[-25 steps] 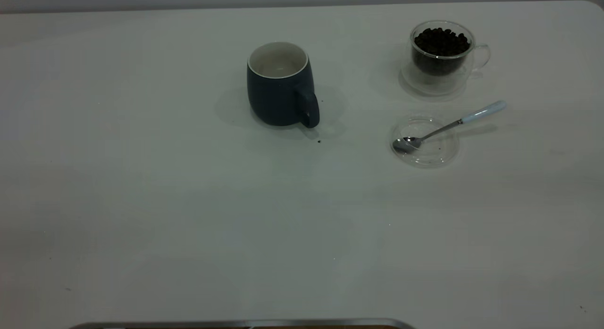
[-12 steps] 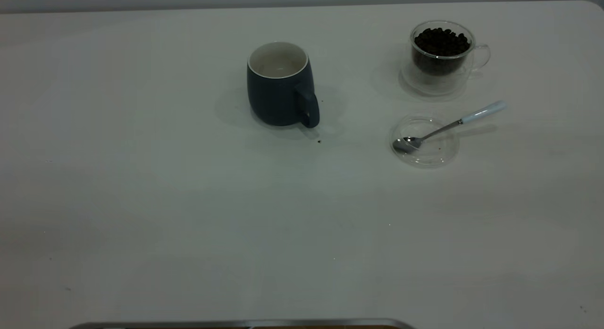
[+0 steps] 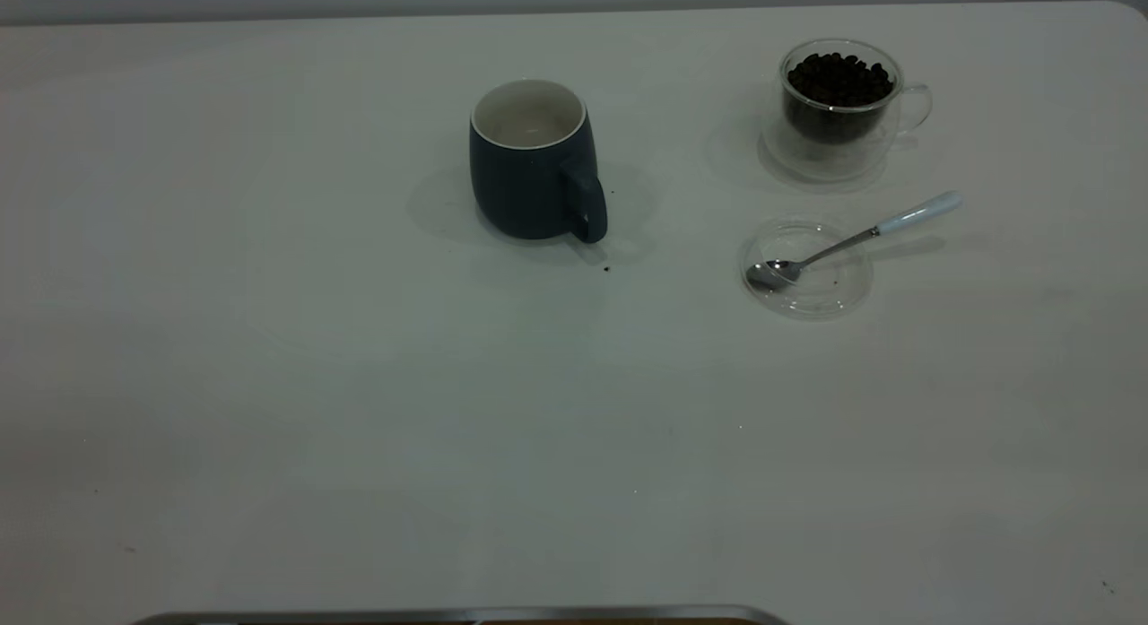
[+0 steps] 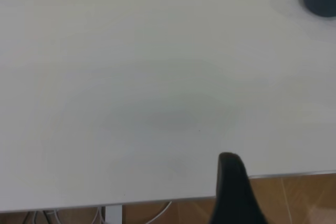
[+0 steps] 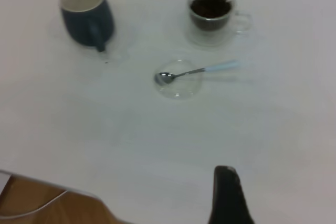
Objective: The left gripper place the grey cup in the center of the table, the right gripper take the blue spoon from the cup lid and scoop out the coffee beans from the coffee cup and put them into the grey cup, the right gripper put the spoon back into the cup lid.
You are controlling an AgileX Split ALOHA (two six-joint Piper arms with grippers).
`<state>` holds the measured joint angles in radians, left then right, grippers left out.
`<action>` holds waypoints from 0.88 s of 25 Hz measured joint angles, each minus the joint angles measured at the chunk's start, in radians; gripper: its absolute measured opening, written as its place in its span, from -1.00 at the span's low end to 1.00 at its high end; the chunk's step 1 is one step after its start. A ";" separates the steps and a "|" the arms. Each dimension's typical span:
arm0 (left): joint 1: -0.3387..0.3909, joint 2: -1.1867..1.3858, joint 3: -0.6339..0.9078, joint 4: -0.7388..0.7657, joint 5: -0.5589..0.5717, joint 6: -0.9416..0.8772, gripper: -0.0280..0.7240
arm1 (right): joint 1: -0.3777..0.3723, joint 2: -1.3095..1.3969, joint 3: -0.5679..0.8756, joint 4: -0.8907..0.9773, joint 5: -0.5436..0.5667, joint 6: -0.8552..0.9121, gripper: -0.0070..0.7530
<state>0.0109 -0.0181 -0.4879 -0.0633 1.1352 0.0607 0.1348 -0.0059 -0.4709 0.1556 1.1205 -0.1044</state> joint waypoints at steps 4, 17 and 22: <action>0.000 0.000 0.000 0.000 0.000 0.000 0.52 | 0.050 0.000 0.000 0.000 0.000 0.000 0.43; 0.000 0.000 0.000 0.000 0.000 0.000 0.52 | 0.055 0.000 0.000 0.000 0.001 0.000 0.43; 0.000 0.000 0.000 0.000 0.000 0.000 0.52 | 0.055 0.000 0.000 0.000 0.001 0.000 0.43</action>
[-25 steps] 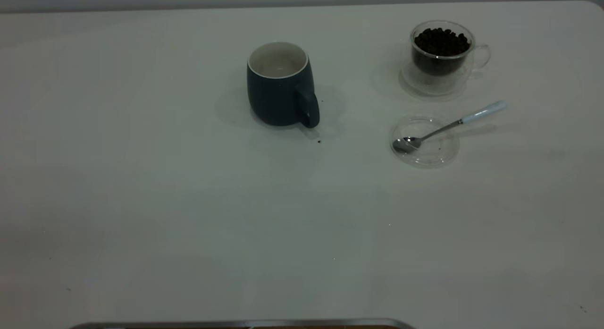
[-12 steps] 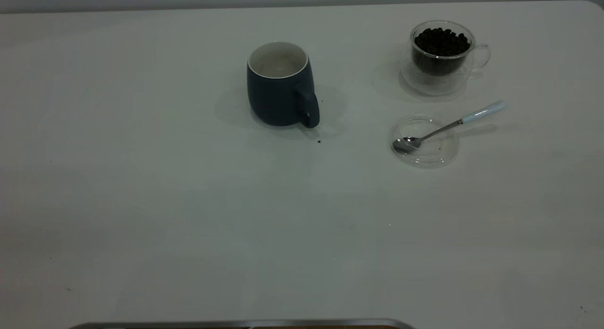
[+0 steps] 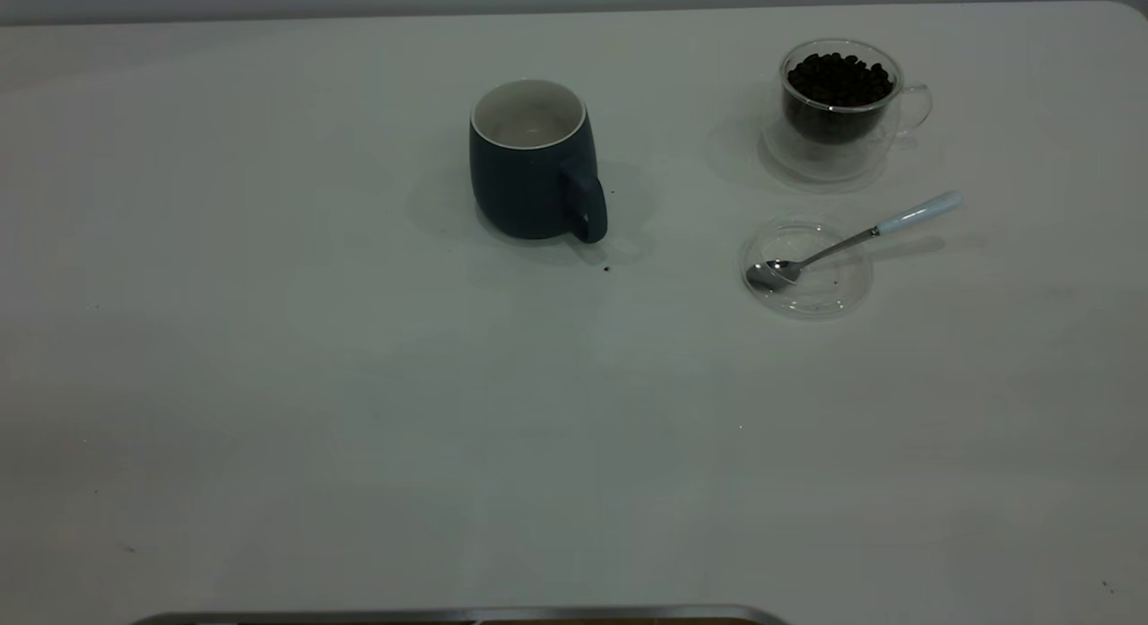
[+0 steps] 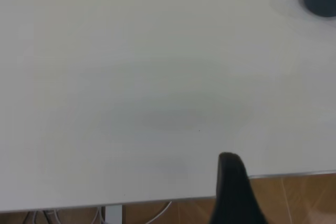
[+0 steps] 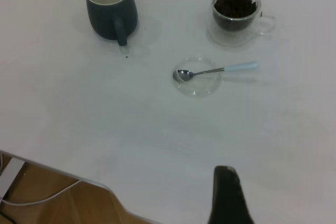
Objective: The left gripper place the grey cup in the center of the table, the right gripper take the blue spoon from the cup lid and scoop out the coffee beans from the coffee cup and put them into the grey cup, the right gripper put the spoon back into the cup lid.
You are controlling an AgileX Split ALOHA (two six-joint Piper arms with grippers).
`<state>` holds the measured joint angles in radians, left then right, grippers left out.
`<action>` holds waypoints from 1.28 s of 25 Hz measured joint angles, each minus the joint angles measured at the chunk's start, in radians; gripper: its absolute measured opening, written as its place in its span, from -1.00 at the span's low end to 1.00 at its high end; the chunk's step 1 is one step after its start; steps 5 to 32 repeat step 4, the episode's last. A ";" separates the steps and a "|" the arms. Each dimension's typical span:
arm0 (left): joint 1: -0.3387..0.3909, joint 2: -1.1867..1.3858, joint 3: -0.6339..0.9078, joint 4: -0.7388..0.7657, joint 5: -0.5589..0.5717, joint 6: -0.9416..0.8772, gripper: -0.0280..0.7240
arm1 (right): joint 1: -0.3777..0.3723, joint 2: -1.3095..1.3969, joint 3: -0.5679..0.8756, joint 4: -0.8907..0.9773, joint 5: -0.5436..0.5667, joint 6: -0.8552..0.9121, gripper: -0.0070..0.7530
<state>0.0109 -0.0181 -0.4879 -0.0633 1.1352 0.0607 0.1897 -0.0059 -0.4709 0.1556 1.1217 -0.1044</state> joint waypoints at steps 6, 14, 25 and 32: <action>0.000 0.000 0.000 0.000 0.000 0.000 0.52 | 0.000 0.000 0.000 0.000 0.000 0.000 0.43; 0.000 0.000 0.000 0.000 0.000 0.000 0.52 | 0.000 0.000 0.000 0.000 0.000 0.000 0.43; 0.000 0.000 0.000 0.000 0.000 0.000 0.52 | 0.000 0.000 0.000 0.000 0.000 0.000 0.43; 0.000 0.000 0.000 0.000 0.000 0.000 0.52 | 0.000 0.000 0.000 0.000 0.000 0.000 0.43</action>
